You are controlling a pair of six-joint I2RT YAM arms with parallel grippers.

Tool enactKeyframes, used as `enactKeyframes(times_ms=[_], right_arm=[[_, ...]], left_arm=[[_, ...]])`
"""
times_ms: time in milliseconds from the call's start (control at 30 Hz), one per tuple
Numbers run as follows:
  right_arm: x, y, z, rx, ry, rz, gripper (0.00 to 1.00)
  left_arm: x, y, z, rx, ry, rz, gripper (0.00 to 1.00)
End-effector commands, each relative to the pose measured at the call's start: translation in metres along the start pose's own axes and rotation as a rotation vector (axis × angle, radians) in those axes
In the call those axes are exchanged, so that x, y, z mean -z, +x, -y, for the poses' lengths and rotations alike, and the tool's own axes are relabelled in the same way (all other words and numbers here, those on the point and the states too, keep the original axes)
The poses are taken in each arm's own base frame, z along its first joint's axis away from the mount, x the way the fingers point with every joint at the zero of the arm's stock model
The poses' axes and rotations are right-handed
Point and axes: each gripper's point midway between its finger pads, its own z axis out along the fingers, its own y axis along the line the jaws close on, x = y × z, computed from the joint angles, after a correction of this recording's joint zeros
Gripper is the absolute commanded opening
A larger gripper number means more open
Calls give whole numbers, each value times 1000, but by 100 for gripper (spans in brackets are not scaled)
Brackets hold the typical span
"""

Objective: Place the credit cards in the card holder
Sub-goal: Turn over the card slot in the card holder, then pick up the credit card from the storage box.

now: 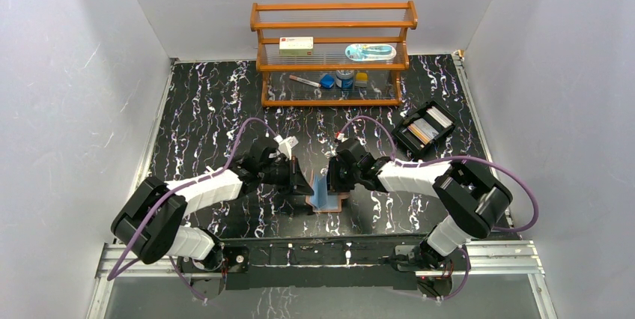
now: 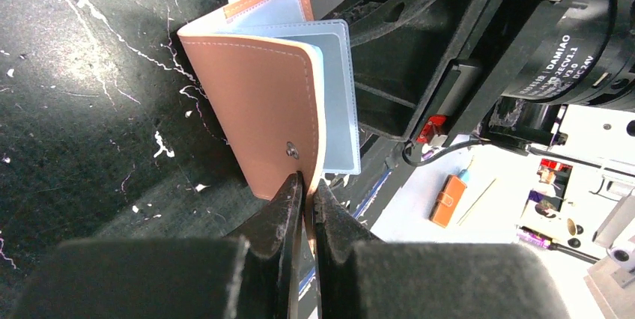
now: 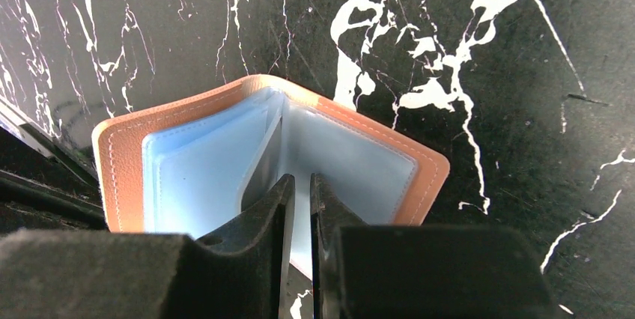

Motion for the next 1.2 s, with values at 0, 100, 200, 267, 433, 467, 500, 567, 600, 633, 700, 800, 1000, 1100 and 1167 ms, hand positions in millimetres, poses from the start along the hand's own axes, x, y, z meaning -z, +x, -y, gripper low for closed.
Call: enactKeyframes(times_ms=[0, 100, 200, 267, 433, 467, 500, 567, 600, 633, 700, 800, 1000, 1100, 1167], right_arm=[[4, 7, 18, 23, 83, -7, 22], [18, -4, 23, 50, 146, 17, 24], [43, -26, 23, 85, 180, 83, 27], [63, -45, 23, 119, 199, 140, 31], [102, -91, 38, 186, 309, 256, 40], [109, -100, 44, 202, 343, 273, 42], [115, -109, 49, 233, 377, 283, 43], [128, -131, 61, 286, 441, 317, 46], [135, -144, 68, 309, 486, 335, 46], [143, -155, 77, 325, 542, 345, 48], [159, -180, 95, 351, 644, 374, 52], [179, -212, 116, 412, 746, 405, 56], [214, -247, 178, 510, 974, 363, 57], [223, -255, 204, 561, 1045, 336, 57], [229, -259, 223, 560, 1079, 320, 58]], left_arm=[[1, 0, -7, -2, -44, -1, 0], [3, 3, -16, 1, -106, -17, 0], [7, 5, -19, -1, -134, -23, 0], [9, 4, -21, -8, -147, -11, 0], [10, 7, -31, -11, -188, -19, 0], [10, 7, -32, -9, -194, -19, 1], [9, 7, -32, -8, -194, -21, 3], [10, 7, -32, -9, -193, -20, 11], [10, 7, -31, -10, -190, -19, 15], [10, 7, -30, -11, -189, -17, 18], [11, 5, -29, -16, -189, -13, 23], [14, 6, -30, -19, -197, -13, 27], [19, 9, -32, -25, -210, 0, 28], [20, 8, -29, -28, -200, 4, 28], [20, 9, -27, -25, -191, 3, 29]])
